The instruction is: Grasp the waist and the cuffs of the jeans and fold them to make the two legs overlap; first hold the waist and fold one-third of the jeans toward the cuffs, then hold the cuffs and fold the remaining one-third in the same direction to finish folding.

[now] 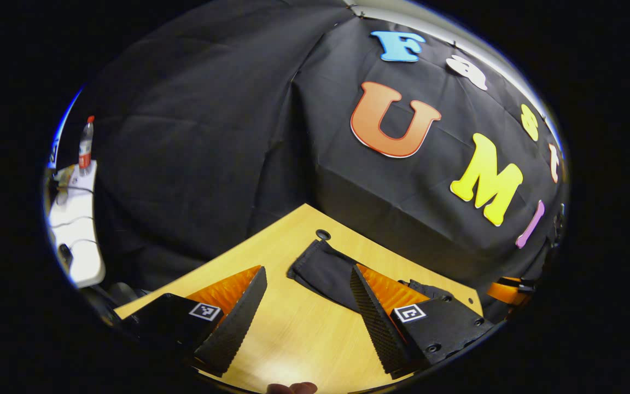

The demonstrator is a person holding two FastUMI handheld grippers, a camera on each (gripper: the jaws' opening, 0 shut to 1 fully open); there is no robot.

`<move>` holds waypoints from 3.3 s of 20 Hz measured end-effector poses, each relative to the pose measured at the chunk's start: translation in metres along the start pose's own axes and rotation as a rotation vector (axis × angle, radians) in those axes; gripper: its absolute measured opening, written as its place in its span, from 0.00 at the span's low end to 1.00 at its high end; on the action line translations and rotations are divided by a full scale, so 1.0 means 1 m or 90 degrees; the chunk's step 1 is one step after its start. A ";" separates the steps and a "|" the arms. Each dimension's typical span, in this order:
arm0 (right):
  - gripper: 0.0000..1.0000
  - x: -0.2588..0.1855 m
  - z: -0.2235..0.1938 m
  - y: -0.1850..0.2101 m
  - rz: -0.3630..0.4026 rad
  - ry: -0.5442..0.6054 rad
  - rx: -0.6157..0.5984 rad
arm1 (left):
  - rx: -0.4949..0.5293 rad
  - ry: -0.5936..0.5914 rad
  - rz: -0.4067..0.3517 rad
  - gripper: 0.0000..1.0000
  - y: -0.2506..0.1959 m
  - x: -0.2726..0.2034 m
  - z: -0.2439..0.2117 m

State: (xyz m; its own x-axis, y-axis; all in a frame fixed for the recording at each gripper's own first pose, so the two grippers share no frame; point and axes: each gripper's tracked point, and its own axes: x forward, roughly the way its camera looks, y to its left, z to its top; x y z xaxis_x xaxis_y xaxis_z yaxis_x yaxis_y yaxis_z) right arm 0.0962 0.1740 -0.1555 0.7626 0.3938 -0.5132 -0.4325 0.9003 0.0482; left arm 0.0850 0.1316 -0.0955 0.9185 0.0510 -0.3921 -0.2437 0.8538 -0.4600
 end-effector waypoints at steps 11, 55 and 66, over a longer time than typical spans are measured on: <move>0.92 -0.102 -0.027 -0.101 -0.178 0.025 0.090 | -0.335 0.157 -0.023 0.99 -0.005 0.118 -0.086; 0.92 -0.220 -0.062 -0.170 -0.288 -0.057 0.169 | -0.173 0.071 -0.211 0.10 -0.252 0.111 0.009; 0.92 -0.272 -0.103 -0.226 -0.333 -0.072 0.220 | 0.180 0.042 -0.221 0.10 -0.392 0.086 -0.127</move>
State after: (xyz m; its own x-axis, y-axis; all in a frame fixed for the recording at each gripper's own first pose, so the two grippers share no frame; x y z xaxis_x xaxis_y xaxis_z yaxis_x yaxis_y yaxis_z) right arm -0.0634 -0.1557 -0.1152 0.8854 -0.1142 -0.4506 0.1765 0.9793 0.0988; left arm 0.2197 -0.2646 -0.0501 0.9067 -0.2885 -0.3076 0.1783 0.9232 -0.3403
